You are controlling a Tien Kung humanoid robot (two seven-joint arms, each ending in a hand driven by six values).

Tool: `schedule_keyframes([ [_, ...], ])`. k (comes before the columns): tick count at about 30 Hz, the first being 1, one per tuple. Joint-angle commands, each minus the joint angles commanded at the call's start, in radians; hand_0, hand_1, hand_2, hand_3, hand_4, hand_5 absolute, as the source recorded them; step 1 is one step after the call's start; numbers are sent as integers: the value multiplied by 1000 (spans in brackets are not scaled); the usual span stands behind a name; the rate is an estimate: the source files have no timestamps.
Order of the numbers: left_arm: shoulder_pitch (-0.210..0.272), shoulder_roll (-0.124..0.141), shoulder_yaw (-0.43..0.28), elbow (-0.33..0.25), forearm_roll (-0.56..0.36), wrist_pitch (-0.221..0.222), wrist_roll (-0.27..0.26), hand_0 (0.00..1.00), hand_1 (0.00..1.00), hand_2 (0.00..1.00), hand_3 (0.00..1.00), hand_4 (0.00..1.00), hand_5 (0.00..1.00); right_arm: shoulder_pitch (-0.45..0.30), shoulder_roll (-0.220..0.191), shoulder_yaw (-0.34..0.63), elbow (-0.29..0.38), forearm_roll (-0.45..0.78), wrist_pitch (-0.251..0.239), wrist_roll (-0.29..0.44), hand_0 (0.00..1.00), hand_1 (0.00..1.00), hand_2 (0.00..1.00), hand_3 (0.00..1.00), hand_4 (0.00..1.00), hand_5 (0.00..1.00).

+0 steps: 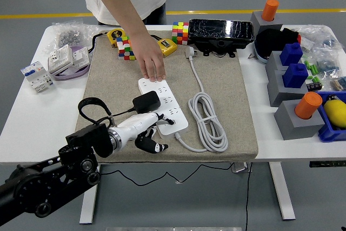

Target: Put the plug near the board,insert it into the board,press the button,pull the plug out

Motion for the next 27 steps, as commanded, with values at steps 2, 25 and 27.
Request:
schedule_keyframes([
  [2, 2, 2, -4, -7, -33, 19, -30, 92, 47, 121, 750, 758, 209, 0, 0, 0, 0, 0, 0, 0, 526, 628, 597, 536, 877, 406],
  [25, 7, 5, -12, -4, -231, 190, -274, 125, 53, 132, 645, 774, 245, 1, 0, -2, -1, 0, 0, 0, 528, 627, 597, 536, 877, 405],
  [27, 5, 3, -9, 0, -207, 178, -243, 125, 53, 132, 645, 774, 245, 1, 1, -1, -2, 0, 0, 0, 528, 627, 597, 536, 877, 405],
])
